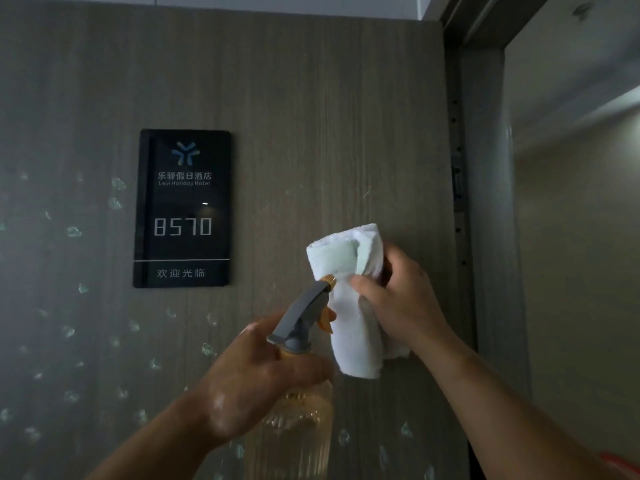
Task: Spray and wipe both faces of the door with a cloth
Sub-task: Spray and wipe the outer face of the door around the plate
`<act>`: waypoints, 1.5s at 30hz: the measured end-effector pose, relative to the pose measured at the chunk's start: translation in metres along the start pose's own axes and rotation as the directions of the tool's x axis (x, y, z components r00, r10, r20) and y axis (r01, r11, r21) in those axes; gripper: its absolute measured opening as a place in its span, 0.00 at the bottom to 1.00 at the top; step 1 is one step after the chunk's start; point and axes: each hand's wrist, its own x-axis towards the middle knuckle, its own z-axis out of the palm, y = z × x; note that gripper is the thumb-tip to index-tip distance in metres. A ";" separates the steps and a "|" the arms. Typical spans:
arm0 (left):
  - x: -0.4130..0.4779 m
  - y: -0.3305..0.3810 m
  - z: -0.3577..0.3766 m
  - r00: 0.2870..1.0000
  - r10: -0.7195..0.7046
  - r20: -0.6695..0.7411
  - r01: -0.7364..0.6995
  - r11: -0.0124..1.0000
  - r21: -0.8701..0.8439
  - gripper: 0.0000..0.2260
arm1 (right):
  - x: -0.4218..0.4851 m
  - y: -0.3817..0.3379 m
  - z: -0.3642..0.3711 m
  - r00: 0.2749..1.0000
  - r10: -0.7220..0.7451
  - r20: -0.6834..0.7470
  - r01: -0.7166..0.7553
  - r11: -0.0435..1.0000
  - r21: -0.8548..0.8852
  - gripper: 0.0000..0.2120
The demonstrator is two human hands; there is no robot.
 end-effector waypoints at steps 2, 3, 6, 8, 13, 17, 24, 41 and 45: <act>0.000 -0.006 0.001 1.000 -0.010 -0.015 0.010 1.000 0.005 0.12 | -0.002 0.002 0.001 0.992 -0.074 -0.097 0.064 0.993 -0.100 0.19; 0.001 -0.009 0.002 0.999 -0.016 -0.037 0.017 1.000 0.004 0.10 | -0.004 0.004 0.004 0.981 -0.127 -0.150 0.104 0.983 -0.152 0.21; 0.005 -0.013 0.006 0.997 -0.041 -0.062 0.040 0.999 -0.014 0.11 | -0.008 0.011 0.015 0.913 -0.278 -0.299 0.184 0.934 -0.305 0.31; 0.007 -0.015 0.008 0.997 -0.043 -0.063 0.042 0.999 -0.026 0.14 | -0.009 0.016 0.020 0.851 -0.359 -0.384 0.217 0.905 -0.365 0.30; 0.010 -0.021 0.010 0.996 -0.050 -0.075 0.045 0.997 -0.070 0.15 | -0.009 0.031 0.032 0.723 -0.585 -0.366 0.313 0.751 -0.582 0.14; 0.007 -0.025 0.012 0.998 -0.030 -0.052 0.024 0.993 -0.116 0.18 | -0.024 0.035 0.048 0.836 -0.476 -0.273 0.246 0.770 -0.588 0.23; 0.005 -0.031 0.005 0.992 -0.057 -0.116 0.039 0.987 -0.154 0.18 | -0.025 0.038 0.060 0.866 -0.464 -0.188 0.167 0.621 -0.766 0.31; 0.018 -0.016 -0.026 0.987 0.024 -0.160 -0.042 0.993 -0.114 0.16 | -0.024 0.048 0.038 0.861 -0.497 -0.109 0.241 0.587 -0.773 0.32; 0.017 -0.025 -0.032 0.981 -0.029 -0.193 0.014 0.997 -0.076 0.16 | 0.055 0.019 0.006 0.819 -0.419 -0.391 0.045 0.727 -0.685 0.33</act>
